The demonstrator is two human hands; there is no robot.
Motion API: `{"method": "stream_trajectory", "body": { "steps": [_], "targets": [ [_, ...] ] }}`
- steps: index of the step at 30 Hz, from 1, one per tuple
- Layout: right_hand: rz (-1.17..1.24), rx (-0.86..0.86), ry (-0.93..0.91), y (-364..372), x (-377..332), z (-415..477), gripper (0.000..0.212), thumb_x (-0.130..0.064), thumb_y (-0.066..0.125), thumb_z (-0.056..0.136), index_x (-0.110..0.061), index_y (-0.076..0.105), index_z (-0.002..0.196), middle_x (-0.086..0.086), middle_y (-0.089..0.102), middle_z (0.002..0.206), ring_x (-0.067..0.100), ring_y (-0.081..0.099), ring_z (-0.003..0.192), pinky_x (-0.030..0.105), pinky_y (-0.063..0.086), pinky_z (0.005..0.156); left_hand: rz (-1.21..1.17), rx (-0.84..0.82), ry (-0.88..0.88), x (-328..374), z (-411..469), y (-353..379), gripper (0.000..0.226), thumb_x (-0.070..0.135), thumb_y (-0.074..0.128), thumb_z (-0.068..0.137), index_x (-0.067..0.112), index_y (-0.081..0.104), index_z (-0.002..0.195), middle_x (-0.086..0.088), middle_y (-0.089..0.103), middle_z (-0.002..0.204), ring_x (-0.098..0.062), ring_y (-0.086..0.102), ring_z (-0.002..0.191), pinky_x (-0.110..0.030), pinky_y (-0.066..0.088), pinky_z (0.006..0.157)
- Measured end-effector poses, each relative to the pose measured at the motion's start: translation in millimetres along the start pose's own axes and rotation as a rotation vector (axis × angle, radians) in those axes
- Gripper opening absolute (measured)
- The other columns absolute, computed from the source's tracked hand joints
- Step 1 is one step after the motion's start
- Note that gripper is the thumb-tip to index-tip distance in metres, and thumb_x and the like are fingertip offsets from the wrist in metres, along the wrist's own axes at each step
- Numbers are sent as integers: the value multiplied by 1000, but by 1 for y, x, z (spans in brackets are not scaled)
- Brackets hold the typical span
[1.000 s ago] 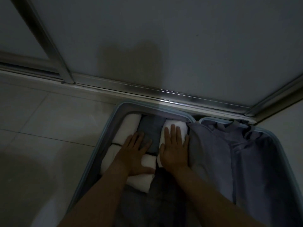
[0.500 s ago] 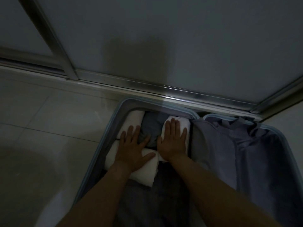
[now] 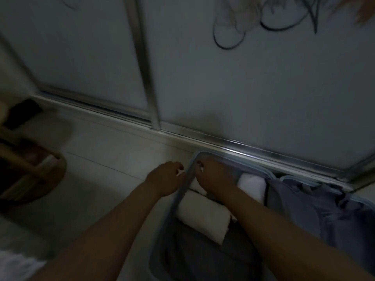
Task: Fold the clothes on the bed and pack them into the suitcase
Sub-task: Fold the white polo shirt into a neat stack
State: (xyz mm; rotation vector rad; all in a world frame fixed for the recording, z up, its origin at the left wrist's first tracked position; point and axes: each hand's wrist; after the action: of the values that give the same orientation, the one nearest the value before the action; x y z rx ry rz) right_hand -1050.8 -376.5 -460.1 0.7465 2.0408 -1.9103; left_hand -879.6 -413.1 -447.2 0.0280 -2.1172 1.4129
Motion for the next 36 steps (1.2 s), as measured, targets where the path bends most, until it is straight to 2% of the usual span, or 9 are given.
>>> {"method": "stream_trajectory", "body": {
  "steps": [4,10,14,20,24,26,29,33,36],
  "targets": [
    [21,-58,-216,-18,-118,-9,42,-45,41,92,-25,61,124,0,65,122,21,60,111,32,47,95,55,195,-114,-45,-75,-90,38,49,50,94,27,57,124,-1,60,115,-20,57,106,-35,47,92],
    [102,-245,-585,-17,-324,-76,34,-36,47,97,-24,60,126,-1,65,119,19,59,109,32,47,93,28,453,-331,-122,-236,-217,27,44,53,92,26,65,107,4,67,99,-18,63,92,-33,52,80],
    [55,-389,-787,19,-459,-136,37,-35,47,96,-25,57,130,-1,63,124,18,60,105,33,50,90,65,580,-532,-186,-367,-271,31,42,52,93,25,62,117,1,64,110,-20,60,99,-36,51,84],
    [-74,-549,-1027,112,-631,-237,40,-34,49,95,-25,53,134,1,59,130,18,57,110,32,49,91,45,636,-827,-310,-546,-297,48,43,54,93,20,47,135,-8,54,133,-26,52,119,-38,44,99],
    [-136,-615,-1143,182,-717,-286,47,-38,51,94,-22,49,137,4,51,139,21,52,121,33,44,98,52,646,-980,-382,-632,-302,56,42,51,96,20,34,145,-10,36,147,-32,33,135,-47,35,108],
    [-167,-632,-1198,216,-754,-306,51,-36,52,94,-22,44,142,5,42,146,23,47,128,33,40,101,120,667,-1040,-414,-669,-301,58,43,52,94,20,35,144,-9,38,145,-33,35,133,-49,36,106],
    [-164,-598,-1309,263,-802,-334,52,-33,53,91,-21,45,141,9,42,143,28,46,125,36,41,100,226,754,-1143,-458,-723,-295,57,38,54,92,16,39,142,-9,41,141,-31,37,129,-45,34,107],
    [-54,-481,-1498,313,-863,-370,33,-25,53,91,-17,51,123,11,45,128,29,45,109,43,44,92,157,739,-1221,-504,-783,-297,76,43,48,97,14,8,154,-16,4,160,-34,6,146,-43,12,118],
    [-104,-437,-1559,344,-913,-392,60,-30,52,95,-13,30,149,10,27,155,29,30,138,45,31,111,6,712,-1236,-541,-816,-297,88,56,48,92,18,-1,155,-10,-1,161,-33,1,148,-43,9,120]
  ]
}}
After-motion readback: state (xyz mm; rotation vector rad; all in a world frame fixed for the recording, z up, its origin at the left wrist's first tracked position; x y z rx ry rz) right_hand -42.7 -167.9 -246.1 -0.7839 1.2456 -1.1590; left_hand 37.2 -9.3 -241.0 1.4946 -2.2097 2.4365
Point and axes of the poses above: each hand's wrist, its own z-axis towards the middle knuckle, its own y-axis out of the palm, x = y × z
